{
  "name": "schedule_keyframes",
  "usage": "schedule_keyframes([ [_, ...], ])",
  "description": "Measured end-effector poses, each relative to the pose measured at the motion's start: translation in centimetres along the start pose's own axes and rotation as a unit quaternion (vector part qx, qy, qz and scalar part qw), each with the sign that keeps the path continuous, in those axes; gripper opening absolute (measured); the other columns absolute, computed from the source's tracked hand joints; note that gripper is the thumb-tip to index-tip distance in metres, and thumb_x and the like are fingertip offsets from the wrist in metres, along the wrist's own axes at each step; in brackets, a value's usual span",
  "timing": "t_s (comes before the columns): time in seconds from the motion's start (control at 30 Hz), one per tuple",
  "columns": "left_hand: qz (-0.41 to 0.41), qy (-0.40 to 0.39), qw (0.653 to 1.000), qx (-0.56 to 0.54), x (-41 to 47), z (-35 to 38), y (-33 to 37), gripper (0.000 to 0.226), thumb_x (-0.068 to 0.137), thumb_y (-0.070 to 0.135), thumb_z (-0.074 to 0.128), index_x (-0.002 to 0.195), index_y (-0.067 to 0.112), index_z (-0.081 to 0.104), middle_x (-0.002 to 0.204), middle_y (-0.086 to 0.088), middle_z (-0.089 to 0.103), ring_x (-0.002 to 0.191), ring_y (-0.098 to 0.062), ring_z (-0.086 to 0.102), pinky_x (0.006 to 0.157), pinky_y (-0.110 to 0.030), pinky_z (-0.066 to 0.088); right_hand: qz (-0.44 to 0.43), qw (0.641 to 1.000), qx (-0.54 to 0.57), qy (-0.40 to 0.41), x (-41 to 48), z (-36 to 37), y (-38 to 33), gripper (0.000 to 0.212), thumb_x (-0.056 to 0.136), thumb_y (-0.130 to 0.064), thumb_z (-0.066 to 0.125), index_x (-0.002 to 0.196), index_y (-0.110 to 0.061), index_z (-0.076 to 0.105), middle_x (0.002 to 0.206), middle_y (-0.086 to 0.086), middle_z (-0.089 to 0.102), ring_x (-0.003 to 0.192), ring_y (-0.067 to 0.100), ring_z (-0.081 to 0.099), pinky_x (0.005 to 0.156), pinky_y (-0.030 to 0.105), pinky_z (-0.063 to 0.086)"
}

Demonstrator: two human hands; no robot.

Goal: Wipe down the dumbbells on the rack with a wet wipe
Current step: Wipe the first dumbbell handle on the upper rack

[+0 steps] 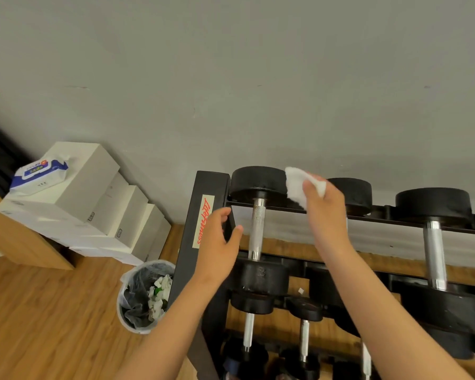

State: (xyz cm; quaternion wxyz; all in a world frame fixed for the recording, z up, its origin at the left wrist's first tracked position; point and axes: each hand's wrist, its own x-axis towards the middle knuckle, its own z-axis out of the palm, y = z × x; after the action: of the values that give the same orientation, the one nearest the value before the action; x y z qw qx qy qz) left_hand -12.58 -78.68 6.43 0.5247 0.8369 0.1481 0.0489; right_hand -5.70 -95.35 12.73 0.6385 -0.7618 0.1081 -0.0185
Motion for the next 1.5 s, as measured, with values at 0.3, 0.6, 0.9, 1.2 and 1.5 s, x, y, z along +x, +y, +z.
schedule_keyframes([
  [0.3,0.054,-0.097,0.993,0.028,9.5,0.7,1.4,0.07,0.095,0.001,0.055,0.153,0.016,0.019,0.154,0.007,0.028,0.132,0.019,0.02,0.112,-0.009,0.019,-0.372,0.828,-0.4,-0.129,7.0,8.4,6.0,0.058,0.077,0.012,0.067,0.133,0.004,0.053,0.14,0.023,0.051,0.134,0.037,0.044,0.113,0.047,0.022],
  [0.6,-0.002,-0.113,0.988,-0.107,10.1,1.2,-0.8,0.075,0.095,-0.004,0.051,0.154,0.027,0.017,0.157,0.014,0.022,0.136,0.012,0.021,0.111,-0.009,0.022,-0.469,0.704,-0.517,-0.129,8.1,7.5,6.6,0.059,0.081,-0.002,0.04,0.139,0.001,0.048,0.146,0.018,0.045,0.138,0.03,0.039,0.12,0.042,0.006],
  [0.9,-0.048,-0.076,0.978,-0.187,8.4,2.7,-1.7,0.077,0.095,-0.002,0.05,0.153,0.036,0.016,0.159,0.018,0.017,0.137,0.008,0.016,0.111,-0.018,0.02,-0.503,0.632,-0.574,-0.138,7.4,6.7,6.4,0.056,0.09,-0.024,0.044,0.143,-0.005,0.045,0.15,0.012,0.041,0.141,0.023,0.034,0.12,0.046,0.009],
  [1.2,-0.057,-0.066,0.971,-0.225,9.3,1.3,-2.8,0.065,0.086,0.003,0.042,0.147,0.025,0.036,0.155,0.005,0.036,0.144,-0.007,0.028,0.119,-0.032,0.024,-0.521,0.616,-0.571,-0.153,7.4,6.8,7.5,0.056,0.093,-0.023,0.037,0.147,-0.01,0.04,0.154,0.008,0.035,0.145,0.02,0.029,0.12,0.045,0.008],
  [1.5,-0.075,-0.073,0.974,-0.201,9.1,2.1,-2.5,0.069,0.095,-0.007,0.042,0.151,0.031,0.028,0.158,0.01,0.028,0.145,-0.003,0.022,0.112,-0.018,0.019,-0.176,0.931,-0.312,-0.068,5.2,4.0,11.0,0.058,0.104,-0.029,0.032,0.154,-0.03,0.002,0.161,-0.008,0.009,0.15,0.013,0.002,0.122,0.038,0.002],
])
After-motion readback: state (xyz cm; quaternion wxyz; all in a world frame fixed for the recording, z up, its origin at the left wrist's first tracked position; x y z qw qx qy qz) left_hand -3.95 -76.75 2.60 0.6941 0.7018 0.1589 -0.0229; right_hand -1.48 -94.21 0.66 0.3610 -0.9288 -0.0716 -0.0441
